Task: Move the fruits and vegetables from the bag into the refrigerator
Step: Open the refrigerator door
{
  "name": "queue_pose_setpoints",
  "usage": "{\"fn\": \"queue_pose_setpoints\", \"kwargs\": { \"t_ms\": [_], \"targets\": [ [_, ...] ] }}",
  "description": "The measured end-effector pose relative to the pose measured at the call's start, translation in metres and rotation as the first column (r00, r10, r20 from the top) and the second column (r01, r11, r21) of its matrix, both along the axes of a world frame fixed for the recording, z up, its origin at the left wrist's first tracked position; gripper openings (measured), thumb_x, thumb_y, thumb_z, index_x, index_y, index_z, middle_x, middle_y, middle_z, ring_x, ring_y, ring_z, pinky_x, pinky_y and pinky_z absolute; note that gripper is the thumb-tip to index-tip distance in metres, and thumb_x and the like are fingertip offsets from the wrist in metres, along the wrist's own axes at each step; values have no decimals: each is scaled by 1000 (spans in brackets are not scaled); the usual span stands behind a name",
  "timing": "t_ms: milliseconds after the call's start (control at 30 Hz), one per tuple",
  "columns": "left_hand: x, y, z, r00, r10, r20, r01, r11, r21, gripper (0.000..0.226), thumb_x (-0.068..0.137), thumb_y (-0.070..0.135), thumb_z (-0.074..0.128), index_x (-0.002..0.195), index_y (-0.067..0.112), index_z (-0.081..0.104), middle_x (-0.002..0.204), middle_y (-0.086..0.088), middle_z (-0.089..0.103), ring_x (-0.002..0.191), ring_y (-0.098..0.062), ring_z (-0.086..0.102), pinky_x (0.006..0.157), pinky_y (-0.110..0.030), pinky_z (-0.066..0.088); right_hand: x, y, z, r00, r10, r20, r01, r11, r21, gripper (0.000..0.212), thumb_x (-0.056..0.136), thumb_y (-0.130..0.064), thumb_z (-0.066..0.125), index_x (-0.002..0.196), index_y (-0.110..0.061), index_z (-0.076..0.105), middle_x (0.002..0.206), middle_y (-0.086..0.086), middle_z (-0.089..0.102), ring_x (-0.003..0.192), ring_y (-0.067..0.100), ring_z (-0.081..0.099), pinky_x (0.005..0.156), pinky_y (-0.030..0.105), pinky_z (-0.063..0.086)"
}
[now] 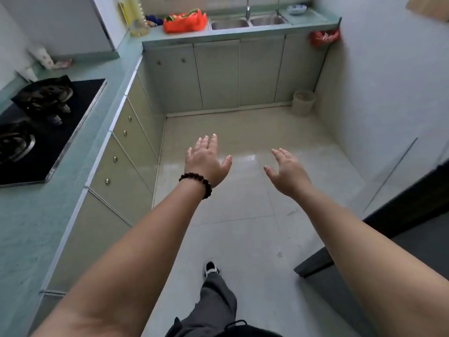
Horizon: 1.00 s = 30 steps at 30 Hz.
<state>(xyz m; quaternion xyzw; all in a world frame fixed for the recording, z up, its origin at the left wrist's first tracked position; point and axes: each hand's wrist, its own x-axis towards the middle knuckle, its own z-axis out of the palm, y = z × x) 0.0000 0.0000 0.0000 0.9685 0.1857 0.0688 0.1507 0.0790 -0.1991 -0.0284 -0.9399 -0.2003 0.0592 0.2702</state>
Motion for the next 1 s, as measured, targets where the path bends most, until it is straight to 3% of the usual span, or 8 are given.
{"fn": "queue_pose_setpoints", "kwargs": {
  "t_ms": [533,700,1000],
  "targets": [
    [219,108,-49,974,-133,-185,126,991,-51,72,92,52,37,150,17,12,158,-4,15,146,-19,9,118,-42,10,205,112,-37,983,-131,-131,117,987,-111,59,93,-33,48,145,-12,29,154,10,24,143,21,18,116,33,17],
    [307,137,-43,961,-191,-199,185,982,-47,72,92,51,36,150,15,11,158,-5,15,146,-19,9,118,-41,11,273,120,-30,964,-234,-124,218,967,-130,57,94,-33,47,144,-12,31,154,9,24,143,21,19,115,33,18],
    [452,116,-56,915,-342,-212,338,939,-55,72,93,52,36,150,16,11,158,-4,15,146,-19,9,118,-41,11,377,101,-53,904,-392,-170,371,917,-145,56,93,-34,47,144,-15,31,155,8,23,143,22,20,114,36,23]
  ]
}}
